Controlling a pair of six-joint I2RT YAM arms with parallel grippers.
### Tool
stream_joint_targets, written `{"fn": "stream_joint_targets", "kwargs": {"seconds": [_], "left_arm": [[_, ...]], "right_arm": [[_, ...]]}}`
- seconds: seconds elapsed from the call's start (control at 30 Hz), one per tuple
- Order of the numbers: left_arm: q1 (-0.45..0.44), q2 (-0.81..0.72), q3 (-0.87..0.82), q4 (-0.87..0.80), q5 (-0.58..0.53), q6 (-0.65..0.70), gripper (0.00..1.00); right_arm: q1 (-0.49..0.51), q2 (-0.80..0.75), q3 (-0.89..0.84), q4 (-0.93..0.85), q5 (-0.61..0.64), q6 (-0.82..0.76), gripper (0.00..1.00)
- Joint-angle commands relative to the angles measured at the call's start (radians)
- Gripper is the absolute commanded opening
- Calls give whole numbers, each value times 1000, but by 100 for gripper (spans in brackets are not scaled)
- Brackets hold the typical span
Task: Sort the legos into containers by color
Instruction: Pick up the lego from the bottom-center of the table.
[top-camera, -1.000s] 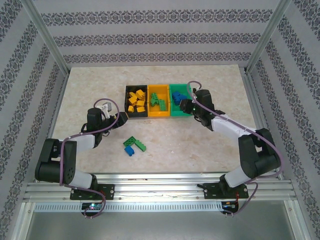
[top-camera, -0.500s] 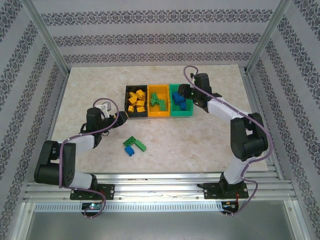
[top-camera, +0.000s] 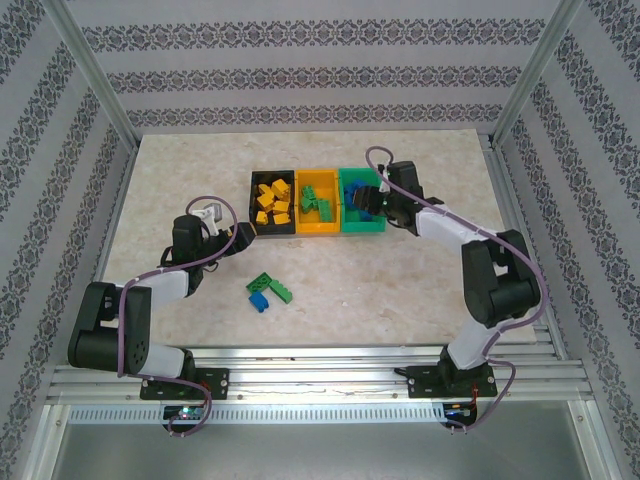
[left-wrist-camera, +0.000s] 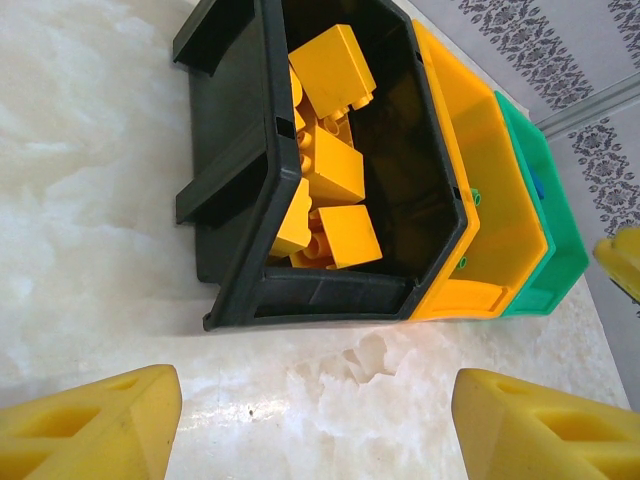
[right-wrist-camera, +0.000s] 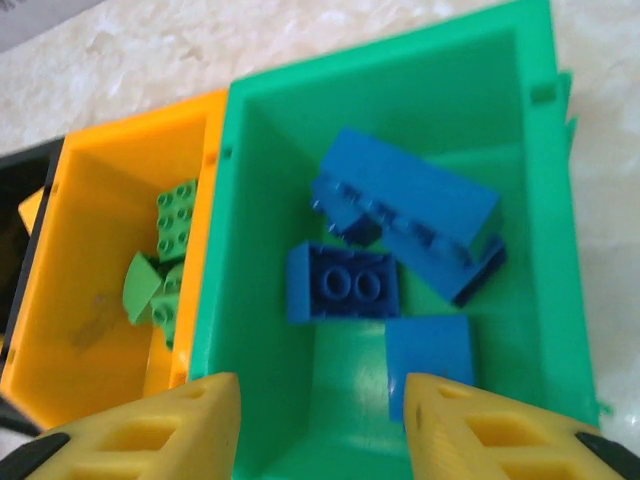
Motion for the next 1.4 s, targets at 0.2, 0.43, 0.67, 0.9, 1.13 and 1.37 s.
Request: {"fn": "stream_joint_targets", "kwargs": {"seconds": [0.2, 0.43, 0.67, 0.9, 1.13, 1.37], "left_arm": [[-6, 21, 9, 12, 3, 12, 72], [-5, 47, 10, 25, 8, 3, 72], [3, 60, 16, 2, -6, 6, 72], [24, 99, 9, 40, 12, -22, 73], [44, 124, -4, 110, 55, -66, 73], [44, 109, -8, 113, 60, -69, 73]], "right_arm": [[174, -199, -136, -75, 10, -34, 49], [363, -139, -105, -101, -25, -147, 49], [581, -36, 14, -179, 68, -211, 49], [763, 102, 158, -259, 126, -236, 50], [802, 201, 232, -266, 180, -196, 53], [827, 267, 275, -283, 223, -160, 55]]}}
